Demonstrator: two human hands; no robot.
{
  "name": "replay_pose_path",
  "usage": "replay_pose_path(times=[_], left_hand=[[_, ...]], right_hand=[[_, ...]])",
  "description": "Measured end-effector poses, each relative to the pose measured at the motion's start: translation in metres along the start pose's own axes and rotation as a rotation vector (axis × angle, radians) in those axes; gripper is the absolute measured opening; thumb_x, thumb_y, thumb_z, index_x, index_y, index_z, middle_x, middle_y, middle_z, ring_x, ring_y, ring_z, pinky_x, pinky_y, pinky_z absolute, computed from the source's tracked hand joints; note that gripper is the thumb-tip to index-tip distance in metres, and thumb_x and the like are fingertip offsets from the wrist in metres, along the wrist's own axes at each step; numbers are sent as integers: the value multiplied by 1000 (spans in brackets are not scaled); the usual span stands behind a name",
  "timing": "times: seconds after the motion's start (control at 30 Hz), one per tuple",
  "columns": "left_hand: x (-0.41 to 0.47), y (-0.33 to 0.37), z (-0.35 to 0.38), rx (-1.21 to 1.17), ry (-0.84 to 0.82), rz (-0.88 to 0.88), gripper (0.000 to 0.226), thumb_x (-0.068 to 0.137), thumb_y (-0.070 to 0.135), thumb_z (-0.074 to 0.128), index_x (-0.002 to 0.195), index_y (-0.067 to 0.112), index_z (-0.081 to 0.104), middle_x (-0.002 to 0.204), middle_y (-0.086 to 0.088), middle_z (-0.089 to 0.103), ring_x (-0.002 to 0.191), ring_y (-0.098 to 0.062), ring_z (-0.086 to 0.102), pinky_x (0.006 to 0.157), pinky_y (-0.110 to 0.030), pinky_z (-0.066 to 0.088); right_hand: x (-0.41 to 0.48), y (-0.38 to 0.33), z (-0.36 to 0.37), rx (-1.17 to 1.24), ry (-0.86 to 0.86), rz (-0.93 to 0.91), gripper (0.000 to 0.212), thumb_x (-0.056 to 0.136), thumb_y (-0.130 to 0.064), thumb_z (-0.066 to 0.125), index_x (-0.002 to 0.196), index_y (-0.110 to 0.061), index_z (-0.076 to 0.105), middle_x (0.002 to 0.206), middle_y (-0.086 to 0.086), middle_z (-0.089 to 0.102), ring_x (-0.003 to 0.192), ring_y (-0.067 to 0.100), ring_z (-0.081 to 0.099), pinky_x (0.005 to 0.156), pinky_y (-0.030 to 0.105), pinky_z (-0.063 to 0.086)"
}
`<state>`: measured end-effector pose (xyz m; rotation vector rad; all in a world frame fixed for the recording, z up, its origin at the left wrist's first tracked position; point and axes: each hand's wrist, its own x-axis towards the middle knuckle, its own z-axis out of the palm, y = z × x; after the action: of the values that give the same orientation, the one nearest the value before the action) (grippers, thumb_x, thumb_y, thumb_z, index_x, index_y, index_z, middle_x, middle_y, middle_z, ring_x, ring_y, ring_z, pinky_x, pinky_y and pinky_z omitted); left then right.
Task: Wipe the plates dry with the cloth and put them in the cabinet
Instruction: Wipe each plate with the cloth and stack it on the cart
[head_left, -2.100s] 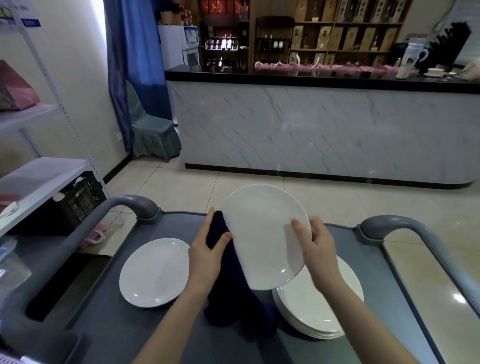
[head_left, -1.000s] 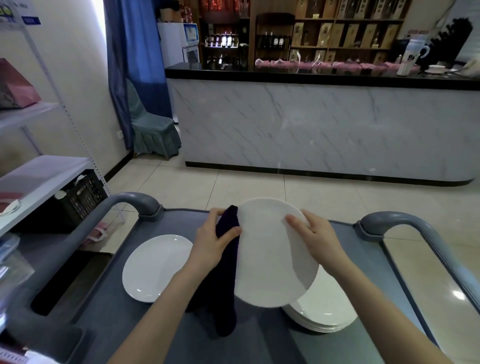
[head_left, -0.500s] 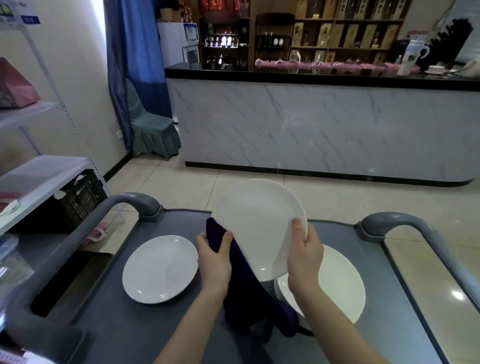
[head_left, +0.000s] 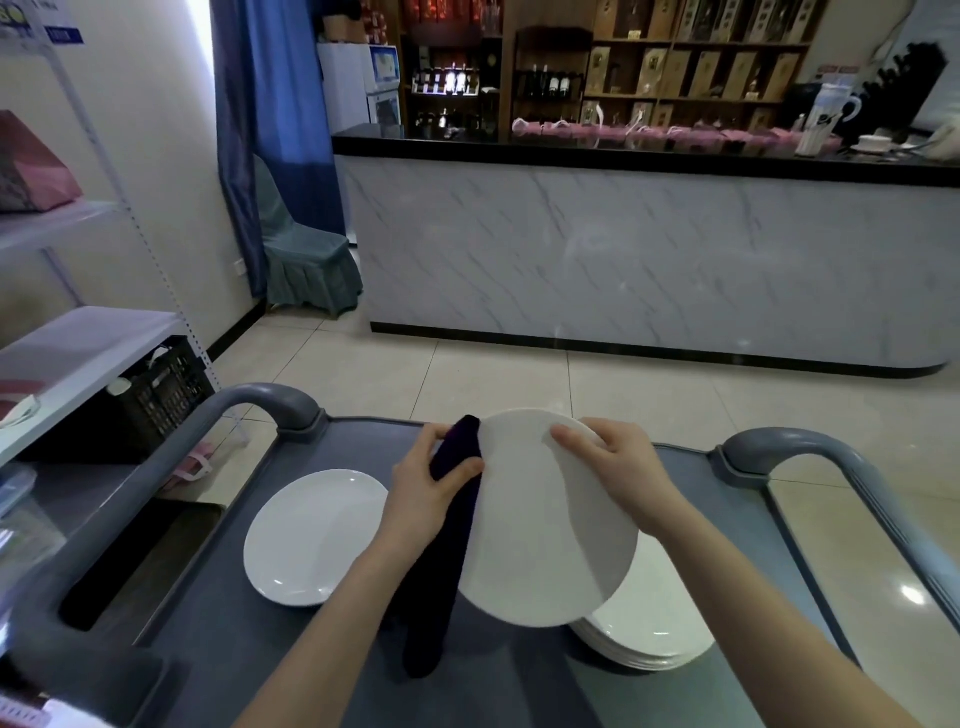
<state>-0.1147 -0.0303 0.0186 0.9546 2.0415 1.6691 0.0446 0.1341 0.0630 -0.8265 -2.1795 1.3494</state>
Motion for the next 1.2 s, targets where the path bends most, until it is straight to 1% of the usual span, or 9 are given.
replay_pose_path(times=[0.2, 0.3, 0.43, 0.57, 0.7, 0.9, 1.0, 1.07, 1.2], left_hand=[[-24, -17, 28, -210, 367, -227, 27, 86, 34, 72, 103, 34, 51, 100, 13, 66, 84, 6, 62, 71, -18, 45], [-34, -19, 45, -289, 458, -309, 30, 88, 35, 70, 107, 28, 48, 102, 11, 63, 93, -2, 61, 73, -18, 45], [-25, -19, 35, -264, 368, -272, 34, 87, 34, 72, 111, 29, 48, 106, 10, 64, 96, -6, 62, 83, -28, 50], [-10, -10, 13, -146, 190, -126, 32, 84, 30, 76, 102, 39, 50, 99, 19, 66, 86, 6, 64, 69, -10, 48], [-2, -5, 1, -29, 0, -54, 30, 85, 26, 76, 103, 36, 53, 96, 22, 67, 83, 9, 64, 65, -6, 46], [-11, -7, 12, -124, 278, -138, 34, 88, 31, 72, 111, 36, 48, 95, 21, 65, 79, 13, 62, 62, -4, 44], [-22, -11, 29, -199, 344, -205, 37, 92, 32, 66, 116, 39, 40, 107, 19, 61, 90, 9, 60, 72, -13, 44], [-26, -15, 34, -235, 350, -224, 35, 94, 30, 62, 119, 37, 38, 114, 15, 59, 99, 4, 58, 79, -19, 46], [-20, -19, 21, -279, 286, -236, 32, 96, 25, 61, 121, 35, 43, 114, 12, 63, 103, -10, 64, 91, -36, 53]], right_hand=[[-23, 6, 43, 477, 491, 190, 49, 94, -37, 65, 75, 6, 54, 64, 2, 51, 59, 14, 46, 56, 28, 40], [-29, 7, 66, 608, 616, 269, 41, 96, -41, 61, 66, -14, 63, 57, -12, 59, 53, 5, 53, 51, 19, 46], [-28, 14, 55, 538, 570, 189, 32, 98, -35, 61, 73, -16, 67, 59, -12, 65, 53, 0, 58, 49, 16, 47], [-15, 13, 16, 331, 342, 79, 28, 96, -32, 63, 72, -20, 70, 63, -11, 68, 54, 0, 59, 49, 16, 47], [-4, 0, -7, 126, 75, 55, 30, 95, -36, 63, 74, -17, 71, 61, -9, 64, 52, 5, 56, 48, 16, 43], [-21, 5, 31, 314, 417, 112, 43, 95, -32, 64, 62, -7, 55, 58, -4, 50, 55, 12, 44, 53, 25, 37], [-32, 3, 62, 564, 639, 224, 37, 98, -38, 58, 72, -12, 62, 67, -8, 62, 63, 13, 56, 59, 23, 47], [-34, 1, 71, 602, 651, 240, 25, 100, -40, 54, 84, -26, 66, 81, -10, 69, 77, 12, 64, 67, 26, 52], [-34, 8, 51, 398, 466, 117, 16, 100, -34, 55, 88, -25, 62, 76, -13, 67, 74, 11, 62, 62, 24, 48]])
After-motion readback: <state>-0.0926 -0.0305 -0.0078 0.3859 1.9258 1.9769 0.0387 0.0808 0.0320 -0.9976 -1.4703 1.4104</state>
